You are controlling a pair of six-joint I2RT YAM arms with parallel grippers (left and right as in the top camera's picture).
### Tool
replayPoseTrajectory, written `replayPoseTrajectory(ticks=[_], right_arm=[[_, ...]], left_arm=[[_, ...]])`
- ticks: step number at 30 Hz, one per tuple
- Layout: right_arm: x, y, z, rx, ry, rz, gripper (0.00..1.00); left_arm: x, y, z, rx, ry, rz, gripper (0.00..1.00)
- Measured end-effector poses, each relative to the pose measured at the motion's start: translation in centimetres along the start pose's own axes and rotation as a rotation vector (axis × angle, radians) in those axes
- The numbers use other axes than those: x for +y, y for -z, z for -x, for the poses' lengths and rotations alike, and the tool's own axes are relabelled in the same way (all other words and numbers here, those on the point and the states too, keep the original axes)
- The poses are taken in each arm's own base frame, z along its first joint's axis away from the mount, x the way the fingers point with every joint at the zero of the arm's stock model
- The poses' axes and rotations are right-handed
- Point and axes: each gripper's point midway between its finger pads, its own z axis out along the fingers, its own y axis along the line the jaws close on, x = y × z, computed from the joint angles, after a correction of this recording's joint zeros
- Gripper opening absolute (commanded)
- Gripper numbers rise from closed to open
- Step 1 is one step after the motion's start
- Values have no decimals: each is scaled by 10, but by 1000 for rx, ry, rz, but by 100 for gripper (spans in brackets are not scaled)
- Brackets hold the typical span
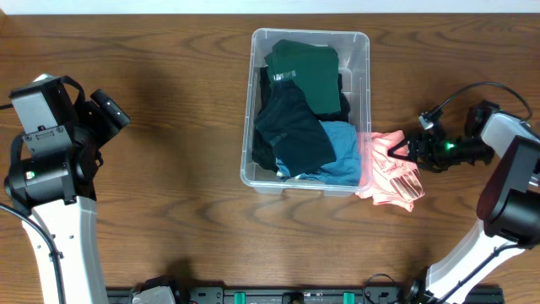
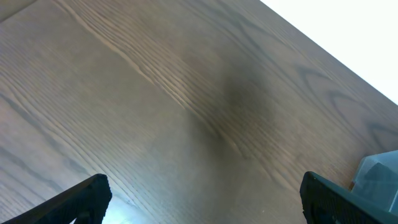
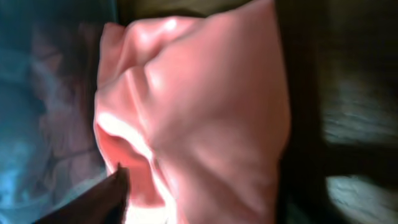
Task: Pack container
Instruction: 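Grasp the salmon-pink shirt beside the bin with the right gripper, then lift the salmon-pink shirt and lower it into the bin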
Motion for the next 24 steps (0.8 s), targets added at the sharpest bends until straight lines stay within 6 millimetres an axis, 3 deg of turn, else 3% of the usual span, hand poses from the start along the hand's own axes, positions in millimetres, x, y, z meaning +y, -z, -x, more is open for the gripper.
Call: replayPoseTrajectory(ticks=[5, 14, 18, 24], right_arm=[[-8, -6, -6, 27, -32, -19, 22], [1, 1, -4, 0, -20, -24, 5], [38, 31, 13, -120, 59, 14, 1], [131, 120, 63, -454, 288, 75, 1]], left_arm=[[0, 0, 0, 0, 0, 0, 98], [0, 0, 0, 0, 0, 0, 98], [0, 0, 0, 0, 0, 0, 98], [0, 0, 0, 0, 0, 0, 98]])
